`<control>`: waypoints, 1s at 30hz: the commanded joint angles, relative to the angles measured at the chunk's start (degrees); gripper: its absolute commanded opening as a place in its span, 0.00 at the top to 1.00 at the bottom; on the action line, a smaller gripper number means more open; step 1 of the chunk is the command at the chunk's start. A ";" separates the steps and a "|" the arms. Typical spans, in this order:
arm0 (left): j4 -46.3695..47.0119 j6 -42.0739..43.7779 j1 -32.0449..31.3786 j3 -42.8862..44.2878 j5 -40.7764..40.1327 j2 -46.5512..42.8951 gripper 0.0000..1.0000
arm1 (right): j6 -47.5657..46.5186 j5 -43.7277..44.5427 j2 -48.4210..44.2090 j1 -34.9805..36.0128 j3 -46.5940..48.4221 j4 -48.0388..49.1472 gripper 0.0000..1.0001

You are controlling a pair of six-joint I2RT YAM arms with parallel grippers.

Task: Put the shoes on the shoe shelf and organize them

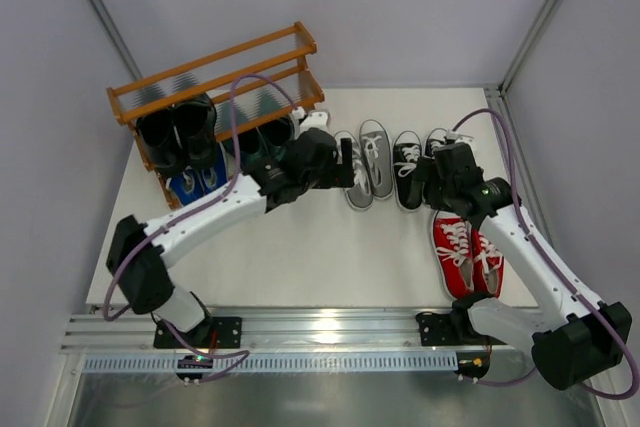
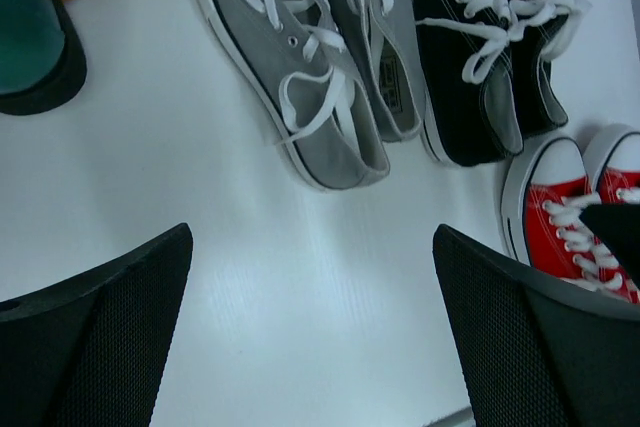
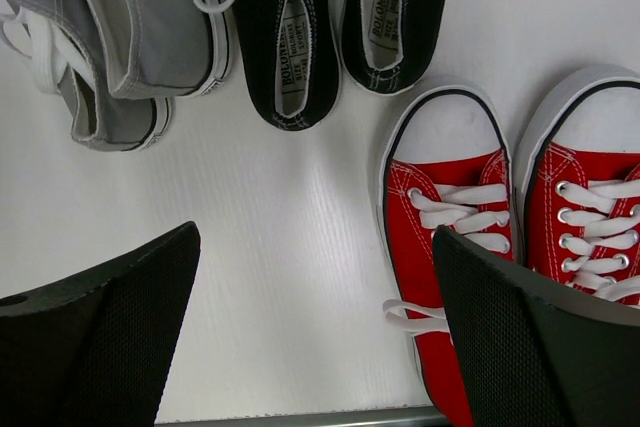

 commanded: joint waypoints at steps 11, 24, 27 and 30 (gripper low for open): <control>-9.23 -11.97 0.32 43.46 -10.09 40.66 0.00 | -4.95 -0.34 -4.74 -6.47 6.63 -3.18 0.03; -8.88 -19.61 -0.12 42.24 -9.93 49.09 0.11 | -6.45 -5.88 -6.05 -8.40 4.27 -3.53 0.01; -8.88 -19.97 -0.91 42.86 -8.00 51.21 0.14 | -6.18 -7.46 -6.06 -8.32 3.56 -3.44 0.00; -8.96 -20.14 -1.44 43.12 -7.21 53.32 0.21 | -6.09 -8.25 -6.14 -8.32 3.56 -3.70 0.05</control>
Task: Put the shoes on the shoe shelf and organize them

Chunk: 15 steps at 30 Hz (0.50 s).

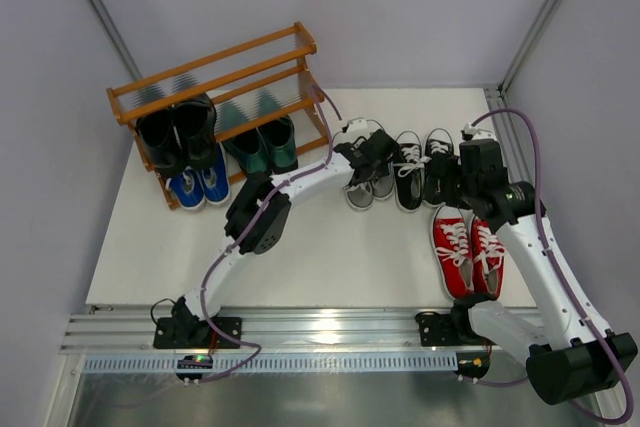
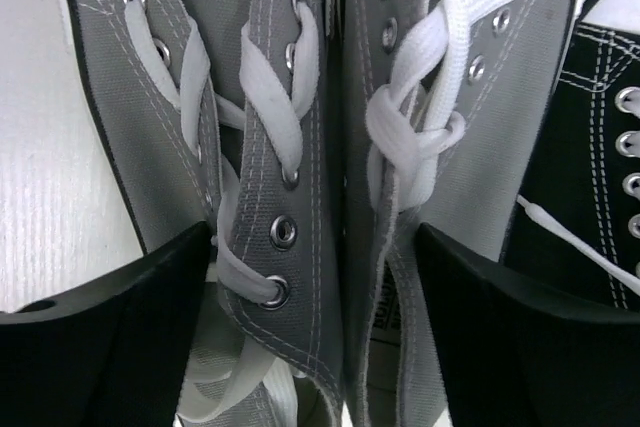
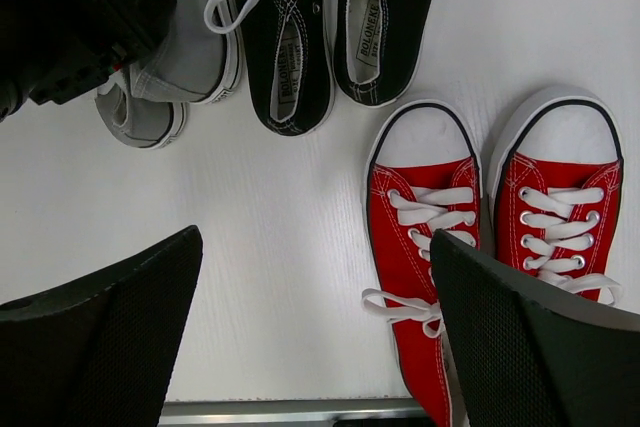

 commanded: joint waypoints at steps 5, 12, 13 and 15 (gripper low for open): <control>-1.32 -1.43 -1.07 1.90 4.67 3.42 0.70 | -0.56 -2.56 -2.26 -0.23 -0.29 -0.58 0.10; 0.79 -1.25 -4.66 -10.56 0.65 -9.40 1.00 | -0.56 -2.55 -3.84 -0.23 -0.73 -0.93 0.12; 0.96 -1.87 -5.63 -12.75 -0.06 -11.16 1.00 | -0.56 -2.64 -3.93 -0.23 -0.73 -1.02 0.13; 2.20 -2.40 -6.51 -18.30 -1.55 -16.52 1.00 | -0.56 -2.90 -3.75 -0.23 -0.38 -1.11 0.13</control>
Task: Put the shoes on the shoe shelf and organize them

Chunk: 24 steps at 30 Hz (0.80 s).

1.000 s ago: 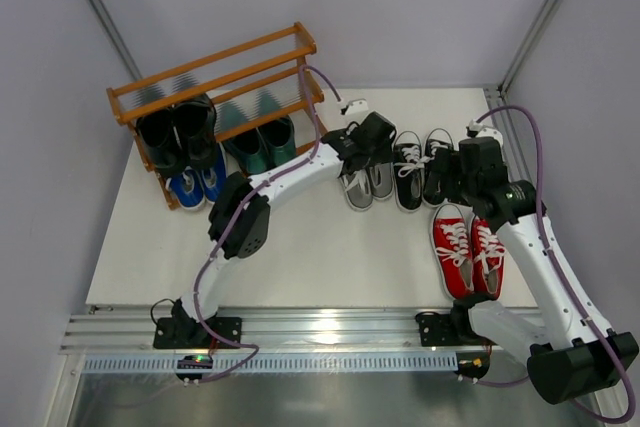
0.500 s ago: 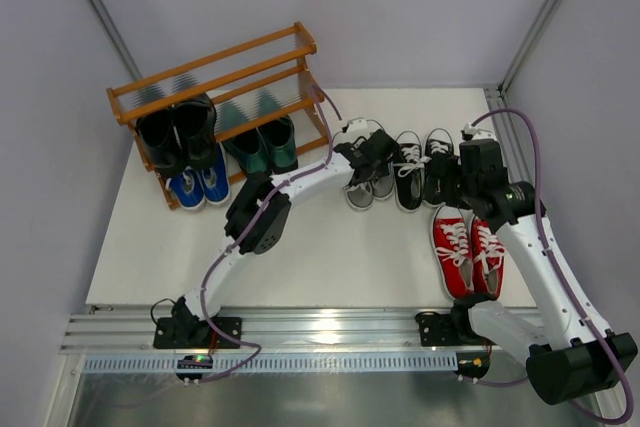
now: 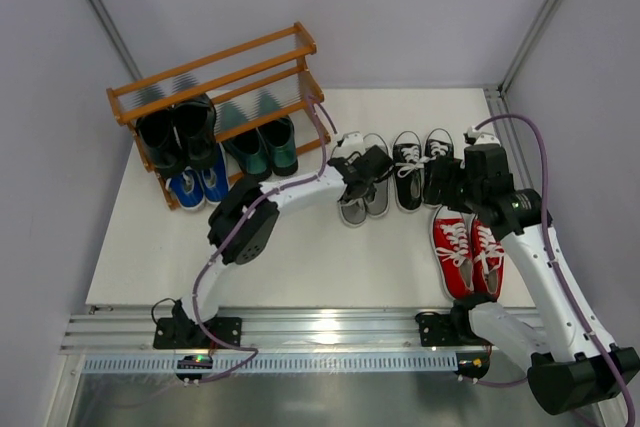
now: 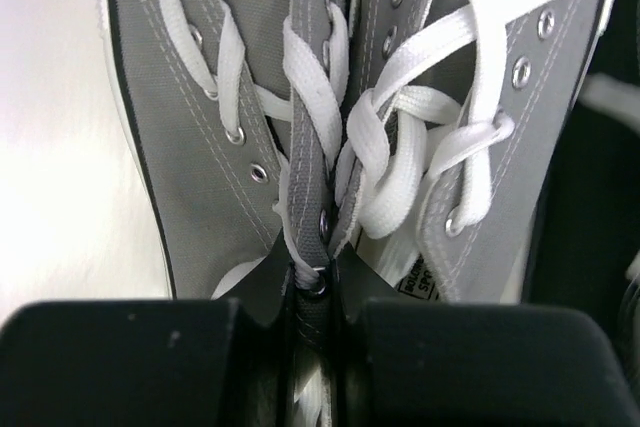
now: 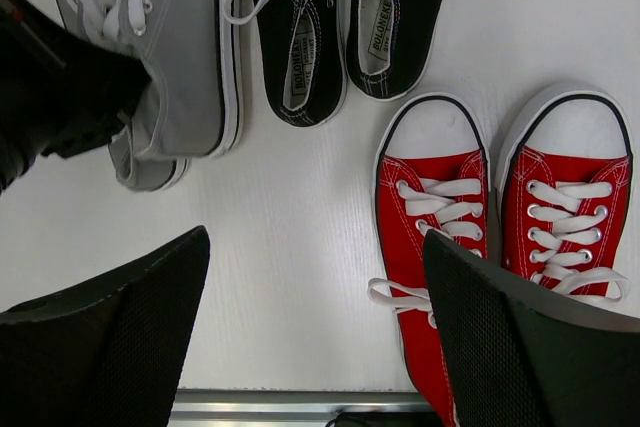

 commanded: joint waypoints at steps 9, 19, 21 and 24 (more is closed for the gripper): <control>-7.93 3.96 -8.74 -3.32 -9.05 -18.71 1.00 | -0.70 -0.11 -0.52 -0.23 2.03 -1.40 0.16; -18.30 14.24 -6.99 8.37 -19.33 -22.84 1.00 | -0.87 0.69 -1.75 -0.23 3.79 -4.03 0.16; -19.35 14.78 -6.38 9.08 -20.13 -23.72 1.00 | -0.78 0.77 -1.84 -0.32 3.97 -4.56 0.17; -22.08 13.55 -5.50 9.17 -21.27 -24.86 1.00 | -0.78 0.95 -2.01 -0.23 4.32 -5.00 0.17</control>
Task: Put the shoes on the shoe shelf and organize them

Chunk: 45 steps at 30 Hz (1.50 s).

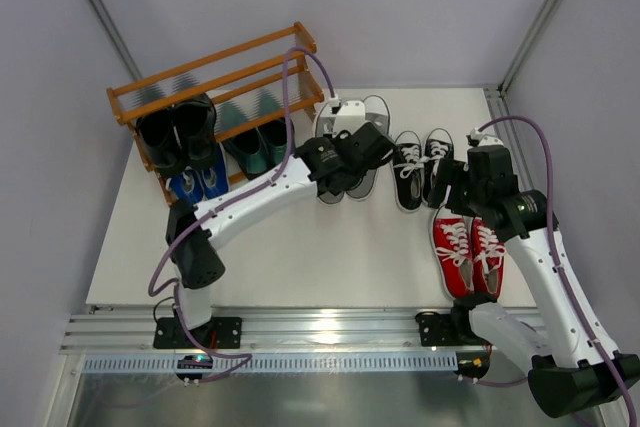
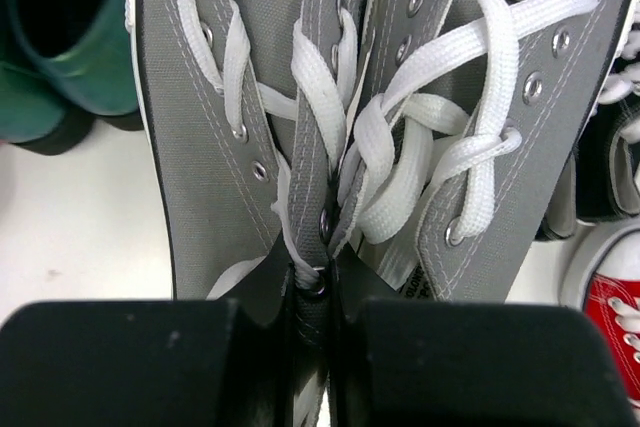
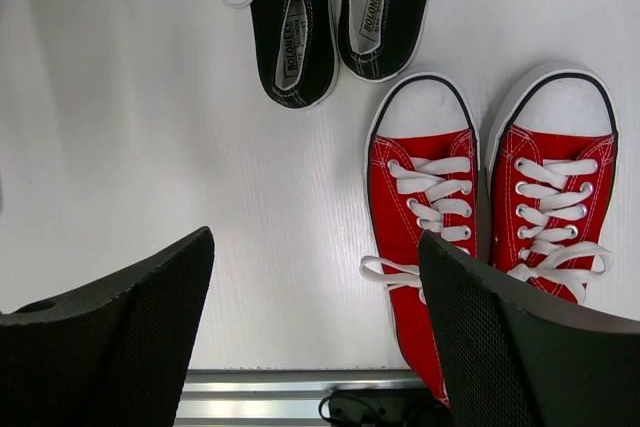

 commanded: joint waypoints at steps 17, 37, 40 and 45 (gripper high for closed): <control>-1.39 2.51 13.65 -3.76 -6.58 -9.52 1.00 | -0.54 0.99 -1.73 -0.32 3.63 -2.32 0.18; 7.75 6.21 31.49 12.76 0.19 4.97 1.00 | -1.60 2.14 -0.68 0.30 3.72 -3.73 0.19; 9.16 5.77 32.46 14.60 0.45 6.99 1.00 | -1.69 2.22 -1.20 0.30 2.93 -3.64 0.19; 10.47 4.28 33.60 15.05 -0.60 8.49 1.00 | -1.86 2.14 -1.38 0.30 2.05 -3.20 0.19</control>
